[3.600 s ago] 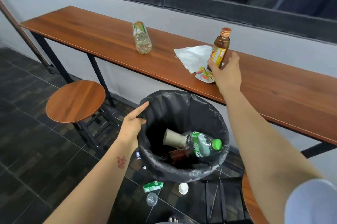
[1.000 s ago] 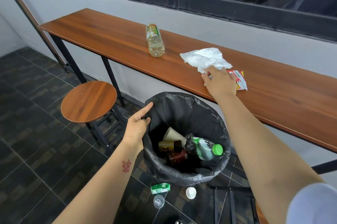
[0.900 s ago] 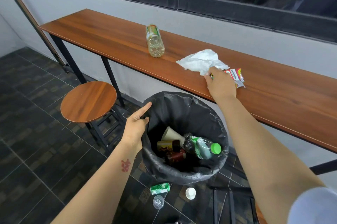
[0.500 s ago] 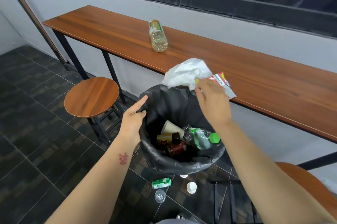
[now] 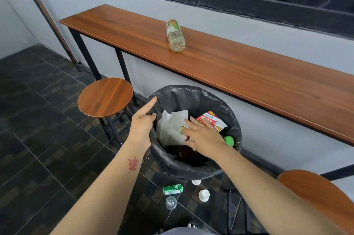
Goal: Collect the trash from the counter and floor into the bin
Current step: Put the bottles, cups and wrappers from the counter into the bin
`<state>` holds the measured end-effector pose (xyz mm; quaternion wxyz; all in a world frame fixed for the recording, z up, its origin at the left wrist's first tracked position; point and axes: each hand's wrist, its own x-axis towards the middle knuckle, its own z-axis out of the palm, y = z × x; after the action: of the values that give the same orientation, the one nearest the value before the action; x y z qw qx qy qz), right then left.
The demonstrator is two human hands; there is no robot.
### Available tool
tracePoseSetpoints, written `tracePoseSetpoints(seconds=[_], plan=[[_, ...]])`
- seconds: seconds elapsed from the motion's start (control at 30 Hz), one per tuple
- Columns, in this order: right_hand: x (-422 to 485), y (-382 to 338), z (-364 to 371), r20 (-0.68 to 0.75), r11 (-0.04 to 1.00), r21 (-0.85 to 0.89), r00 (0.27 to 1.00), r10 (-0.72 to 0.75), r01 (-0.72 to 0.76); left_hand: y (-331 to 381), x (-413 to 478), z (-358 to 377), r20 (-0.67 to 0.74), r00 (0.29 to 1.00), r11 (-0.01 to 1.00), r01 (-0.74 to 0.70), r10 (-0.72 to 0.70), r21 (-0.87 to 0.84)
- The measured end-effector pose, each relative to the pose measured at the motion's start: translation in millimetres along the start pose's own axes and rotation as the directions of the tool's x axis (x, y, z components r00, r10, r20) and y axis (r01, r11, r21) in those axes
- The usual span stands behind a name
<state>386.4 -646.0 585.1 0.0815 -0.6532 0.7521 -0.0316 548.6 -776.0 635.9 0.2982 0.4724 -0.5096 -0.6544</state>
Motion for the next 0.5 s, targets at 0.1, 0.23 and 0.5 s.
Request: tracePoseSetpoints(seconds=[0.1, 0.23, 0.5], plan=[[1.4, -3.6, -4.3, 0.073, 0.999, 0.032, 0.997, -0.011, 0.009, 1.8, -7.2, 1.5, 0.014, 1.000, 0.998, -0.026, 0.027, -0.051], [5.3, -2.4, -10.3, -0.011, 0.995, 0.093, 0.999, -0.037, 0.037, 3.4, -6.5, 1.1, -0.033, 0.999, 1.000, -0.006, 0.005, -0.015], [32.3, -1.7, -45.8, -0.320, 0.982, 0.178, 0.948, -0.002, 0.063, -0.3, 5.3, -7.2, -0.064, 0.998, 0.997, 0.010, -0.015, -0.075]])
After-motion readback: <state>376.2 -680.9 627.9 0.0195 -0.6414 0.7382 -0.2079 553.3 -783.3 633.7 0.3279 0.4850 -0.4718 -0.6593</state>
